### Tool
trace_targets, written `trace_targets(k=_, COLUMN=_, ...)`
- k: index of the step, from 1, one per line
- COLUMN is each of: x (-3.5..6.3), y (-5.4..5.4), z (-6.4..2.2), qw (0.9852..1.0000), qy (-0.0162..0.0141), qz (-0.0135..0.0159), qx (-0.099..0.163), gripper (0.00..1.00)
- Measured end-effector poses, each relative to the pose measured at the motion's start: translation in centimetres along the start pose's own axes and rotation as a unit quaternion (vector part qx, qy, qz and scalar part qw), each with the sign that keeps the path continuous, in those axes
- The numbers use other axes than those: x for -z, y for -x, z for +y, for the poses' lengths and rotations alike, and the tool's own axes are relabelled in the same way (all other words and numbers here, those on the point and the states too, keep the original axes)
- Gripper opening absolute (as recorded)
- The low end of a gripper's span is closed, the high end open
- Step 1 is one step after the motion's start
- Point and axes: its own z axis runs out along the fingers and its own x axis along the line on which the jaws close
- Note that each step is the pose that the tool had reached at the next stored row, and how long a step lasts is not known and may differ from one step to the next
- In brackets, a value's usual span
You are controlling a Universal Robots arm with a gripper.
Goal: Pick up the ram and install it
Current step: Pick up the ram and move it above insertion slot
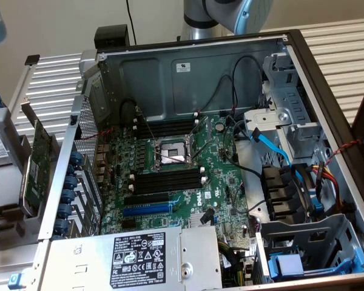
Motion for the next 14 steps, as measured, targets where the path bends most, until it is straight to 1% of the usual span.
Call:
trace_targets(k=4, x=-0.51, y=0.0, z=-0.01, qw=1.0000, qy=-0.0001, qz=-0.0001, qx=0.000, gripper=0.36)
trace_targets(k=5, x=-0.57, y=0.0, z=0.00, qw=1.0000, qy=0.0000, qz=0.0000, qx=0.000, gripper=0.35)
trace_targets(k=6, x=-0.59, y=0.0, z=0.00, qw=1.0000, qy=0.0001, qz=0.0000, qx=0.000, gripper=0.28)
trace_targets(k=7, x=-0.59, y=0.0, z=0.00, qw=1.0000, qy=0.0001, qz=0.0000, qx=0.000, gripper=0.28)
trace_targets(k=9, x=-0.59, y=0.0, z=0.00, qw=1.0000, qy=0.0001, qz=0.0001, qx=0.000, gripper=0.16)
trace_targets(k=10, x=-0.51, y=0.0, z=-0.01, qw=1.0000, qy=-0.0002, qz=-0.0001, qx=0.000, gripper=0.13)
trace_targets(k=11, x=-0.23, y=0.0, z=0.00, qw=1.0000, qy=-0.0003, qz=-0.0002, qx=0.000, gripper=0.13)
trace_targets(k=14, x=1.13, y=-0.1, z=0.01, qw=1.0000, qy=-0.0001, qz=0.0000, qx=0.000, gripper=0.13)
